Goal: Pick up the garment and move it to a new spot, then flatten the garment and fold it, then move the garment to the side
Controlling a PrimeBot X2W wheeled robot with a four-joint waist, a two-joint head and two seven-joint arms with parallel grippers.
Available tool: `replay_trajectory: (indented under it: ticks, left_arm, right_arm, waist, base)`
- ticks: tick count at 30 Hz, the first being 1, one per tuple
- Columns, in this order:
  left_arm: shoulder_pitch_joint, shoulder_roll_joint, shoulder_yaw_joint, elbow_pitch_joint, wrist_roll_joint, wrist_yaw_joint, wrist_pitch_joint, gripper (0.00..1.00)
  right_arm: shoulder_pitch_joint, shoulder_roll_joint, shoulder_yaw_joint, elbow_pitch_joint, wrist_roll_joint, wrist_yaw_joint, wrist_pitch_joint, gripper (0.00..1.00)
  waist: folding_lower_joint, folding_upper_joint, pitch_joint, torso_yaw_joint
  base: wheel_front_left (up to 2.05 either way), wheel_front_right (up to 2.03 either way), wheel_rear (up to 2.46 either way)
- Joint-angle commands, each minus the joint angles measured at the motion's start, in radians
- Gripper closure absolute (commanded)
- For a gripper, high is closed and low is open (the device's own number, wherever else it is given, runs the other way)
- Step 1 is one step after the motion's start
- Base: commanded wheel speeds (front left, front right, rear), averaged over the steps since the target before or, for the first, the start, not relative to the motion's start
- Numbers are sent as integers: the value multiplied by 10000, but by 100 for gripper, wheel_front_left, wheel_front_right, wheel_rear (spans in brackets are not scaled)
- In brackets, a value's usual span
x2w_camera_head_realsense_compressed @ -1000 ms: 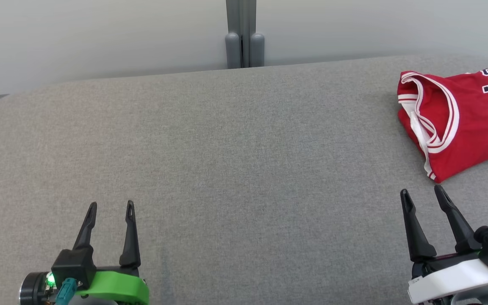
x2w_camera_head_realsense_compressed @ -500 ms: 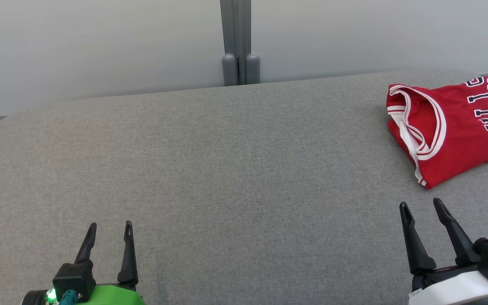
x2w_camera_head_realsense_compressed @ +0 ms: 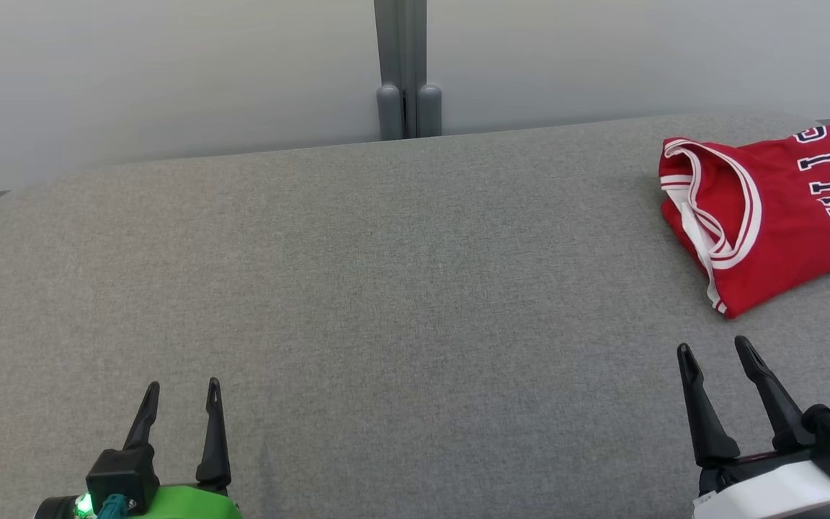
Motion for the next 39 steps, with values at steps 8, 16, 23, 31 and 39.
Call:
replay_trajectory:
  ticks: [8, 16, 23, 31, 39]
  left_arm:
    - [-127, -15, 81, 13, 52, 18, -58, 0]
    - [-22, -213, 132, 317, -619, -116, 200, 100]
    - [-170, -339, 432, 316, -1808, -331, 520, 100]
    - [-342, -480, 757, 330, -3091, -580, 867, 100]
    - [-494, -610, 1049, 345, -4238, -804, 1178, 100]
  right_arm:
    - [-111, 41, -6, -22, 3, -10, -105, 0]
    - [-50, 97, 59, 487, 712, 0, -43, 100]
    - [-393, 63, 50, 897, 2061, -1, 70, 100]
    - [-749, 37, 45, 1327, 3514, -1, 183, 100]
    - [-1048, 18, 38, 1695, 4807, -2, 283, 100]
  waist:
    - [0, 0, 118, 22]
    - [0, 0, 114, 25]
    - [0, 0, 98, 33]
    - [0, 0, 79, 43]
    - [0, 0, 61, 52]
  base:
    - [0, 0, 0]
    - [0, 0, 0]
    - [0, 0, 0]
    - [0, 0, 0]
    - [0, 0, 0]
